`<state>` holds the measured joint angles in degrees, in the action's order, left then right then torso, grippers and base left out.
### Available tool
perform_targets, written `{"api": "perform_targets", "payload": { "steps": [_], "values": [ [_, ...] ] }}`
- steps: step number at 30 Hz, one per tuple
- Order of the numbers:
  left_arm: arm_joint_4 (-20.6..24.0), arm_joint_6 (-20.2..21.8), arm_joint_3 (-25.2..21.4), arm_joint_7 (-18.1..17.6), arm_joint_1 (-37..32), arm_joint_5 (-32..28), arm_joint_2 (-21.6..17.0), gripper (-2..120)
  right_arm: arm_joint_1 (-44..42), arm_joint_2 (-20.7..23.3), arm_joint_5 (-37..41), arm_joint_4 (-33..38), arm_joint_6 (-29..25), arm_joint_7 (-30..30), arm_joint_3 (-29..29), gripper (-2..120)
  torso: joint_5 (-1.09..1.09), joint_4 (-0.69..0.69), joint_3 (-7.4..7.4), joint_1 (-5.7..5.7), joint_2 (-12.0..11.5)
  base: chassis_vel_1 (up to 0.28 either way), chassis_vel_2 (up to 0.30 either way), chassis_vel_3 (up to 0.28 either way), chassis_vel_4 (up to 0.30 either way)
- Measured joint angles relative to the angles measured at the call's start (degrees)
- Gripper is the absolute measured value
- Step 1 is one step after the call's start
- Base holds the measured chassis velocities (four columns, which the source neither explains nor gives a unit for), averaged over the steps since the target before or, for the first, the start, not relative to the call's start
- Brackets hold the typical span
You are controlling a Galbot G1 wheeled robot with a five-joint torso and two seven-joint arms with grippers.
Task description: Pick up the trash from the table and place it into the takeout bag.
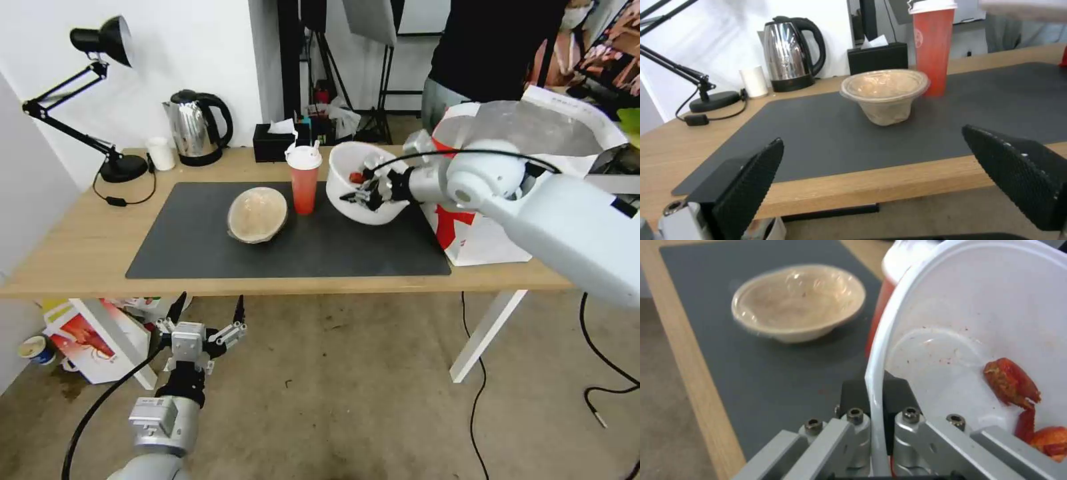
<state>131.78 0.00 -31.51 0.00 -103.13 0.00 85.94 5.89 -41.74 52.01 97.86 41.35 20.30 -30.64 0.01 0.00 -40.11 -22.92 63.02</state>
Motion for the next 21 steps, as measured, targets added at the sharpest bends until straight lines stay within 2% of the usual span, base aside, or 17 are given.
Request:
{"api": "perform_targets", "payload": {
  "steps": [10, 21],
  "values": [
    [0.0, 0.0, 0.0, 0.0, 0.0, 0.0, 0.0, 100, 8.1, 0.6, 2.1, -0.2, 0.0, 0.4, -1.7, 0, -0.02, 0.01, 0.0, 0.0, 0.0, 0.0, 0.0, 0.0, 0.0],
    [0.0, 0.0, 0.0, 0.0, 0.0, 0.0, 0.0, 100, 15.6, -1.0, 5.5, -3.7, 0.0, 0.6, -1.6, 0, 0.0, 0.0, 0.0, 0.0, 0.0, 0.0, 0.0, 0.0, 0.0]
  ]
}}
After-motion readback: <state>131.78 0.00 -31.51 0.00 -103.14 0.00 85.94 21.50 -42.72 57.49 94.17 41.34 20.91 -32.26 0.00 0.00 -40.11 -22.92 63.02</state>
